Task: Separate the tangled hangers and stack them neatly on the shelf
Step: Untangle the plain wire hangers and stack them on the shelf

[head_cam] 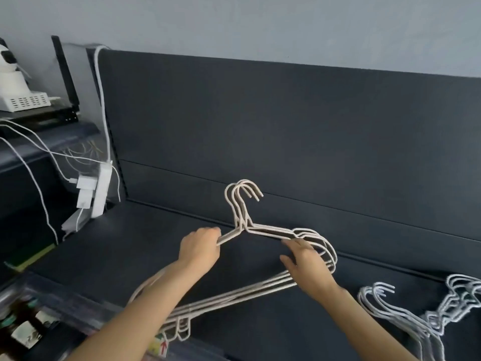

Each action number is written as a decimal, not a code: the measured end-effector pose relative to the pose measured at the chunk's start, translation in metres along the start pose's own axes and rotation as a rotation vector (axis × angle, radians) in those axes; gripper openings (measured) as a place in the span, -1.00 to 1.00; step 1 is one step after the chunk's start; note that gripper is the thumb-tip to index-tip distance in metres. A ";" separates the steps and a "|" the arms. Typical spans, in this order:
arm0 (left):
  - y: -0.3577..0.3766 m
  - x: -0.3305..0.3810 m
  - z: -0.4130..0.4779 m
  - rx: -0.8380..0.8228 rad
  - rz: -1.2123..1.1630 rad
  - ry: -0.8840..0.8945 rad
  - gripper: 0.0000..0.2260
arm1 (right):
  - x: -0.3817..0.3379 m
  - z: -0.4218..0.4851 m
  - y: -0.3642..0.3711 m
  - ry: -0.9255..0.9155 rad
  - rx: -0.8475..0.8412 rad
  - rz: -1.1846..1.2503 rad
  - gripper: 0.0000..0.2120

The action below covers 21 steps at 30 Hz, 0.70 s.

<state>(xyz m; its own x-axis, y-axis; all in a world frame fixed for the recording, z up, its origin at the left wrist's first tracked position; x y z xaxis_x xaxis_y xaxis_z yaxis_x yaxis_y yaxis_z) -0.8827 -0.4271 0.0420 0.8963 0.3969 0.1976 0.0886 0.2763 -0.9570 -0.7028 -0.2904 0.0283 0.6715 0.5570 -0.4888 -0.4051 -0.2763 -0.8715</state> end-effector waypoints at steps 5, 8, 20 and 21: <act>-0.025 -0.012 0.013 0.181 -0.051 0.081 -0.94 | -0.018 0.018 -0.013 -0.091 0.169 -0.014 -0.46; -0.027 -0.019 0.012 0.229 -0.157 0.119 -0.97 | -0.023 0.031 -0.012 -0.096 0.128 -0.053 -0.43; -0.009 -0.055 -0.007 0.154 -0.456 0.025 -0.73 | -0.018 0.040 0.004 -0.173 0.034 0.246 -0.67; -0.010 -0.057 -0.007 0.162 -0.487 0.015 -0.72 | -0.017 0.042 0.004 -0.168 0.040 0.269 -0.66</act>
<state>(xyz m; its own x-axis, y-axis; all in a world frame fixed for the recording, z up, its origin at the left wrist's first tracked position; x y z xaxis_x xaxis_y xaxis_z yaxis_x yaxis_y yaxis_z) -0.9313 -0.4588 0.0387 0.7738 0.1760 0.6084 0.4304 0.5586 -0.7090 -0.7416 -0.2684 0.0351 0.4262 0.5908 -0.6851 -0.5805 -0.4022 -0.7080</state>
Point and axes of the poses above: each hand's wrist, its own z-axis towards the middle knuckle, its own y-axis out of the palm, x = y × z, the point moved 1 cm from there along z, towards the middle knuckle, and after that the axes turned 15 degrees about y, right-handed, at the moved point
